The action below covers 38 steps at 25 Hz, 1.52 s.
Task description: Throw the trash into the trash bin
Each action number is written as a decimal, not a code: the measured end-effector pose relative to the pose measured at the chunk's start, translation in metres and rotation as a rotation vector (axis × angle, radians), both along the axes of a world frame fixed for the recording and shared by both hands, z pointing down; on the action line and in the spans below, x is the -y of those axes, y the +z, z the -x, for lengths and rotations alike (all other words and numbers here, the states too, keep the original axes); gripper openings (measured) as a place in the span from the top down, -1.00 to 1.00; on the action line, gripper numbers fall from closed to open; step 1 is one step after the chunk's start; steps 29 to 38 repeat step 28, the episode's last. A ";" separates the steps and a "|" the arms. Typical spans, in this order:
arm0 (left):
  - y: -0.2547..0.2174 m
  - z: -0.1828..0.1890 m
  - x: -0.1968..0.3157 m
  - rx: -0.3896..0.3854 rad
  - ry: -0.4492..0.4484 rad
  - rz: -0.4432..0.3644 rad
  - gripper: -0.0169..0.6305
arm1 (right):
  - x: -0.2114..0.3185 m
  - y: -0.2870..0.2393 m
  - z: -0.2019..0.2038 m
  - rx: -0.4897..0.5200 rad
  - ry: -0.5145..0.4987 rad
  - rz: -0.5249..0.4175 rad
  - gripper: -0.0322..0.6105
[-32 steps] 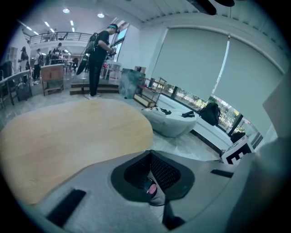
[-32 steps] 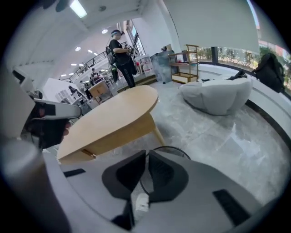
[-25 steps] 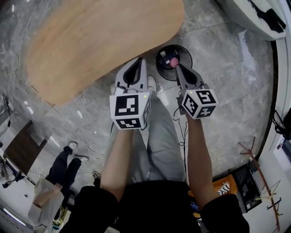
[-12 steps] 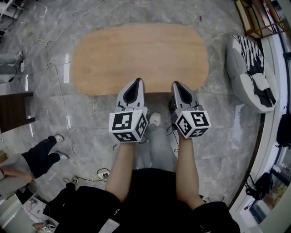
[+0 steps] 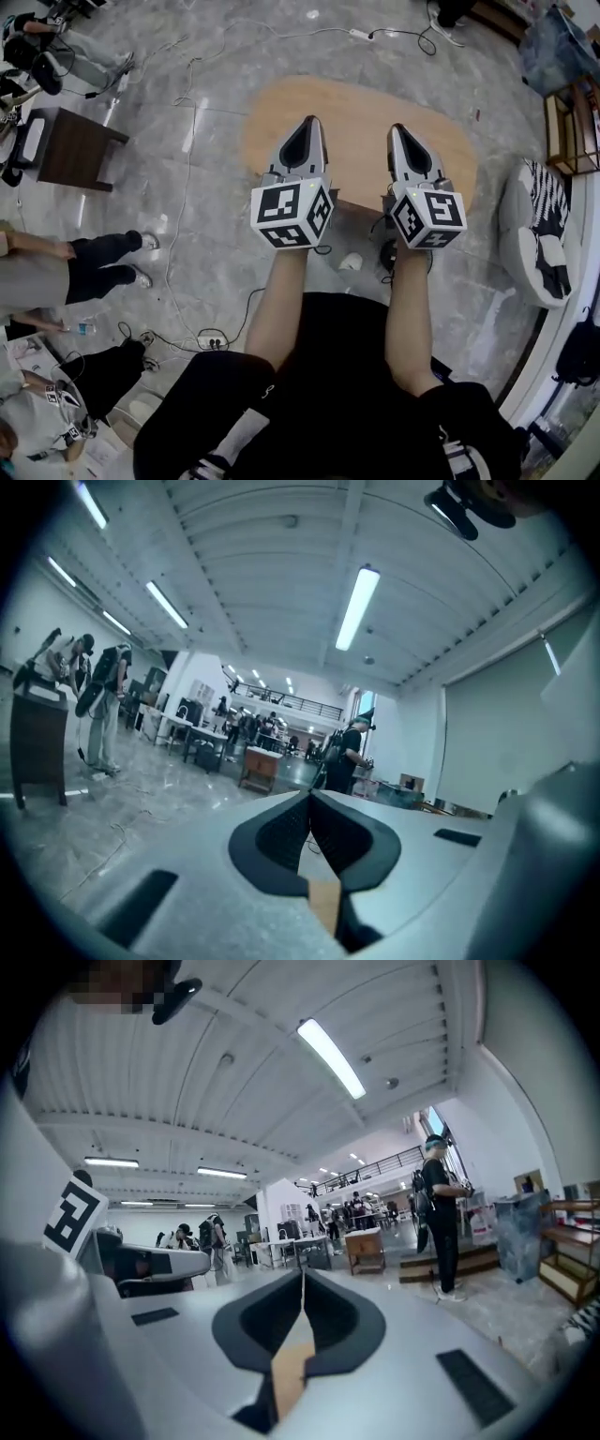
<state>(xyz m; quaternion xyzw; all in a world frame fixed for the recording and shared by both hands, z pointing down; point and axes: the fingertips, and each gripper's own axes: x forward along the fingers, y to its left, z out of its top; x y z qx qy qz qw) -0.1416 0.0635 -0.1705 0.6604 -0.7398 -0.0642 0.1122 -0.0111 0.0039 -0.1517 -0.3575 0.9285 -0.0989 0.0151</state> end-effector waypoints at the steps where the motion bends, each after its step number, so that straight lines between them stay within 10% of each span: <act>1: -0.010 0.009 -0.004 0.022 -0.016 -0.006 0.93 | -0.001 -0.014 0.008 0.001 -0.004 -0.025 0.86; 8: -0.061 0.033 -0.021 0.163 -0.063 -0.053 0.93 | -0.016 -0.063 0.035 -0.026 -0.030 -0.127 0.86; 38: -0.101 -0.017 0.010 0.203 0.020 -0.124 0.93 | 0.006 -0.107 -0.010 -0.031 0.030 -0.209 0.86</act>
